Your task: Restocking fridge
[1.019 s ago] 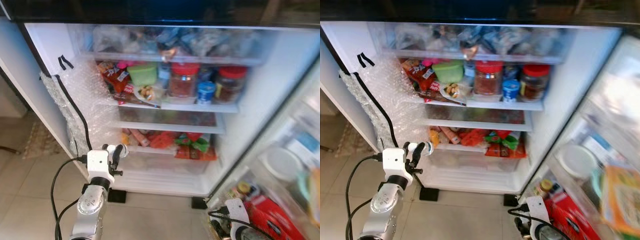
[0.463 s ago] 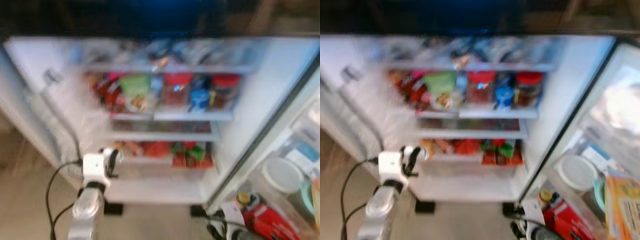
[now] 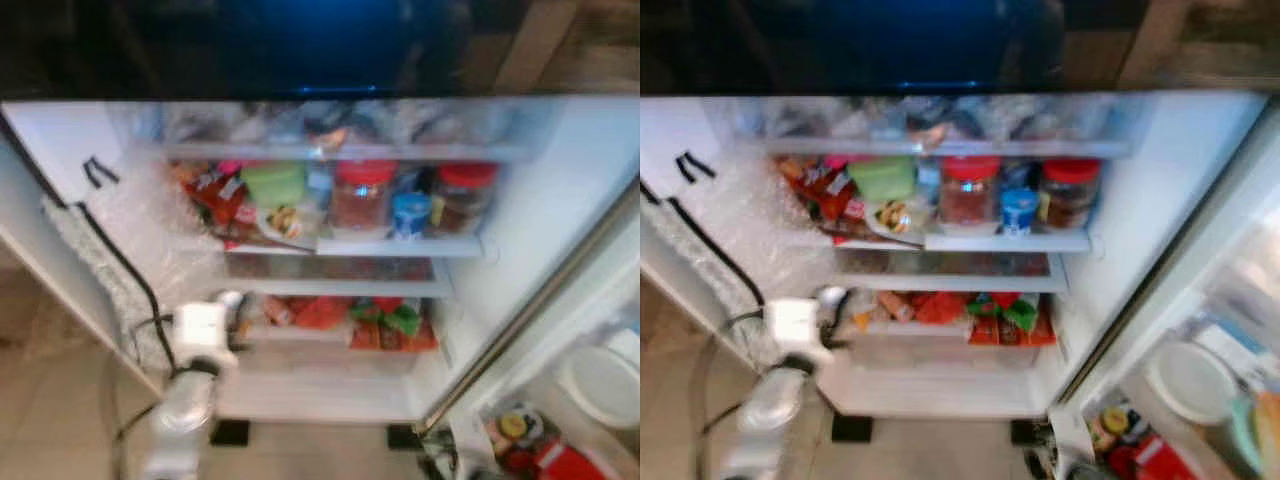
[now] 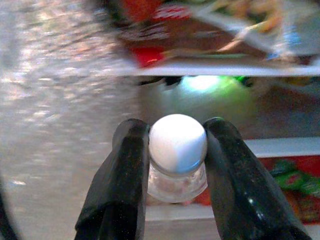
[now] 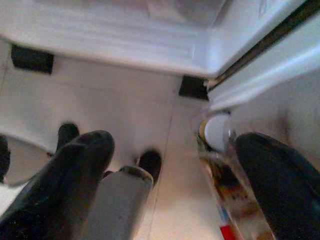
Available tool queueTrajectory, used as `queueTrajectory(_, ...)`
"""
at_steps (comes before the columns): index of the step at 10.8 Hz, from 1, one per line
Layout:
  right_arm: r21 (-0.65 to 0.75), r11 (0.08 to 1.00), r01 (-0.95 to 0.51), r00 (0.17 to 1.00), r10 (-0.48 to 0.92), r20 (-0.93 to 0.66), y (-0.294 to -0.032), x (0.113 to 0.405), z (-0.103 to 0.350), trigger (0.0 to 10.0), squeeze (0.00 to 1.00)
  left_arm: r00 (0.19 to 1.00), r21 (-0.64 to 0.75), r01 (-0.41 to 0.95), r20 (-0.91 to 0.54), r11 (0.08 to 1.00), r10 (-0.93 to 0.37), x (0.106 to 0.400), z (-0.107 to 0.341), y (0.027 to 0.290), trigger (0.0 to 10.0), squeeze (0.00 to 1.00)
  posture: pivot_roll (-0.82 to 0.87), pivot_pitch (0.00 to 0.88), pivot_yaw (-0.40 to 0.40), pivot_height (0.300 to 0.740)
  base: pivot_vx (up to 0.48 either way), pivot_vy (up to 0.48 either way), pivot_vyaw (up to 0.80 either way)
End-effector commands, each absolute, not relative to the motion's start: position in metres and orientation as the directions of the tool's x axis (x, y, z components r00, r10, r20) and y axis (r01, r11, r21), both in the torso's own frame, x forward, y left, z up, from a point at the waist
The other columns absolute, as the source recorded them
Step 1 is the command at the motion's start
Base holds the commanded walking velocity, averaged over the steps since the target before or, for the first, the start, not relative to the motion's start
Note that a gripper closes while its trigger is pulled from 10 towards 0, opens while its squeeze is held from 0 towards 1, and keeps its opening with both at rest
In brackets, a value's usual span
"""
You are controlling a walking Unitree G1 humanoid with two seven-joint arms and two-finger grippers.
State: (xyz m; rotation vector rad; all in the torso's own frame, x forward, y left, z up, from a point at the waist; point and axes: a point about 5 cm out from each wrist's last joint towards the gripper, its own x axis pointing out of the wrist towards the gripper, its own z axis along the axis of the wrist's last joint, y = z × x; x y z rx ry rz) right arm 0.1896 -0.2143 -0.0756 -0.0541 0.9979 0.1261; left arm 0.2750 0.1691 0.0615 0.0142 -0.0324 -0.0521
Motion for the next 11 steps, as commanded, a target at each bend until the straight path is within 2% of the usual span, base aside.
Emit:
queueTrajectory(1,-0.025,0.996,-0.09,0.573,0.032,-0.819,-0.226,0.195,-0.07,10.0,0.0,0.996,-0.008,0.068,0.052,0.998,-0.068,0.278,0.066,0.161,10.0,0.0,-0.03,0.059,-0.001,0.74,0.247,0.0,0.0)
queueTrajectory(5,-0.02,0.995,-0.099,0.575,0.041,-0.817,-0.226,0.196,-0.07,10.0,0.0,0.996,-0.01,0.071,0.053,0.997,-0.07,0.278,0.066,0.16,10.0,0.0,-0.03,0.059,-0.003,0.74,0.252,0.0,0.0)
queueTrajectory(9,-0.018,0.996,-0.091,0.582,0.039,-0.812,-0.226,0.196,-0.069,10.0,0.0,0.978,-0.033,0.207,-0.024,0.978,-0.208,0.273,0.055,0.147,10.0,0.0,-0.03,0.06,-0.004,0.74,0.0,0.0,0.0)
queueTrajectory(11,-0.022,0.995,-0.098,0.582,0.039,-0.812,-0.226,0.197,-0.069,10.0,0.0,0.978,-0.036,0.205,-0.024,0.978,-0.206,0.273,0.056,0.148,10.0,0.0,-0.03,0.059,-0.004,0.74,0.0,0.0,0.0)
